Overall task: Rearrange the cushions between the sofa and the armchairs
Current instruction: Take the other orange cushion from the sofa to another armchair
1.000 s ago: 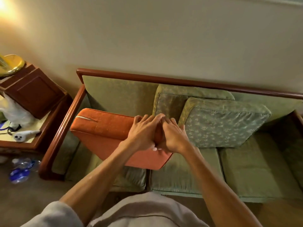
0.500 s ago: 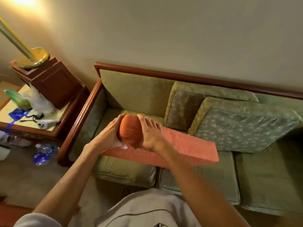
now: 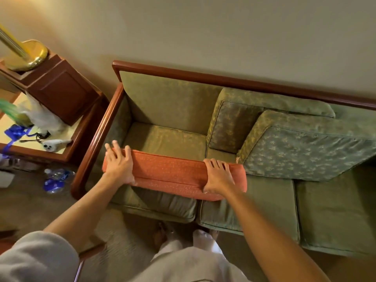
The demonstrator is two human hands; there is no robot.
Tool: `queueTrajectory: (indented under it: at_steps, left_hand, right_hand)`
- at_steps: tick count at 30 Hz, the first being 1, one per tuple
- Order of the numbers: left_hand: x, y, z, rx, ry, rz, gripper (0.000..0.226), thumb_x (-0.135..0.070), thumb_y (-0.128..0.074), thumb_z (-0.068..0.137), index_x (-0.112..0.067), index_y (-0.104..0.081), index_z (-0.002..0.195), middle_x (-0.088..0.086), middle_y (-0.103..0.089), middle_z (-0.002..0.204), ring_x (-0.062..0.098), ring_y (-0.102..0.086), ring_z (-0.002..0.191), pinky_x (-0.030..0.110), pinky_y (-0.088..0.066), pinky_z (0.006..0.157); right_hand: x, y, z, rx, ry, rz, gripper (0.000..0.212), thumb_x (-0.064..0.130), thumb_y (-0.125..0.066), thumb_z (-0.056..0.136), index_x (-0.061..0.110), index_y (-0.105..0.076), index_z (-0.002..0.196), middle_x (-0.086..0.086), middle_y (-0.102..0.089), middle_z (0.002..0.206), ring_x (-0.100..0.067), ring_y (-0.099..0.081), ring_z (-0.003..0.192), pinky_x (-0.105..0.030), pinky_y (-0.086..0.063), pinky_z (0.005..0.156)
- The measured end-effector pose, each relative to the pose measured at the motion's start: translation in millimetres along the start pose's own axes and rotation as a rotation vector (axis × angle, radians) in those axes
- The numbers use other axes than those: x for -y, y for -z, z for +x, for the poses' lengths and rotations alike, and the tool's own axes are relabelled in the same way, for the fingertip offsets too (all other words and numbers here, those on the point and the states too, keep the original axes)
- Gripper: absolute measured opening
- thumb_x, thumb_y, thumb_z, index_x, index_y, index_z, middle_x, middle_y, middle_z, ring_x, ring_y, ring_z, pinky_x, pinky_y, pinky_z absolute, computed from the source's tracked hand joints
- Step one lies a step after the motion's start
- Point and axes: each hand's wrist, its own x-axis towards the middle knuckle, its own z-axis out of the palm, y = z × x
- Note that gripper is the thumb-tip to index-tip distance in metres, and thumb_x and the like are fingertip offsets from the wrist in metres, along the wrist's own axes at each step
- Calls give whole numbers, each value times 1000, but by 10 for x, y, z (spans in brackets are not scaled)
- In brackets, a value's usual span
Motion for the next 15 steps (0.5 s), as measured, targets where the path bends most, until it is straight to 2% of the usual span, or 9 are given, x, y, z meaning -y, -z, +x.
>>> queueTrajectory:
  at_steps: [2, 4, 6, 8, 11, 15]
  left_hand:
    - [-258, -81, 34, -76, -141, 107, 143, -58, -91, 55, -3, -6, 157, 32, 22, 159, 58, 20, 143, 65, 2, 118]
    - [-515, -136, 72, -61, -222, 142, 140, -60, -89, 56, -7, -8, 157, 27, 1, 163, 57, 10, 146, 71, 1, 117]
    - [-671, -136, 117, -49, -244, 159, 136, -58, -89, 56, -12, -10, 156, 20, -20, 158, 52, -4, 148, 75, -2, 113]
    - [-654, -156, 154, -69, -262, 154, 133, -59, -89, 54, -15, -14, 155, 16, -27, 154, 47, -13, 147, 75, -3, 113]
    - [-465, -256, 142, -140, -303, 136, 126, -58, -90, 51, -13, -25, 150, 13, -34, 147, 41, -21, 145, 73, -2, 116]
    - [-347, -405, 119, -270, -395, 99, 113, -58, -90, 49, -8, -42, 138, 14, -46, 136, 35, -40, 130, 58, -17, 120]
  right_hand:
    - [91, -24, 72, -9, -19, -39, 117, 45, -88, 59, 17, -22, 151, -8, -33, 152, -29, -29, 142, -47, -17, 119]
    - [219, -43, 108, -1, -63, -88, 116, 42, -87, 62, 14, -19, 151, -11, -32, 153, -33, -27, 143, -52, -15, 120]
    - [344, -83, 131, -24, -104, -118, 115, 41, -85, 66, 10, -15, 152, -15, -30, 153, -36, -24, 145, -59, -9, 121]
    - [495, -142, 161, -51, -95, -122, 121, 44, -85, 66, 10, -8, 154, -17, -25, 155, -38, -17, 147, -62, -1, 120]
    - [745, -238, 215, -69, -68, -118, 124, 49, -84, 65, 10, -8, 154, -16, -21, 157, -36, -12, 149, -65, 4, 119]
    - [790, -343, 229, -145, -73, -75, 110, 47, -85, 61, 14, -23, 147, -11, -32, 149, -32, -25, 142, -60, -5, 120]
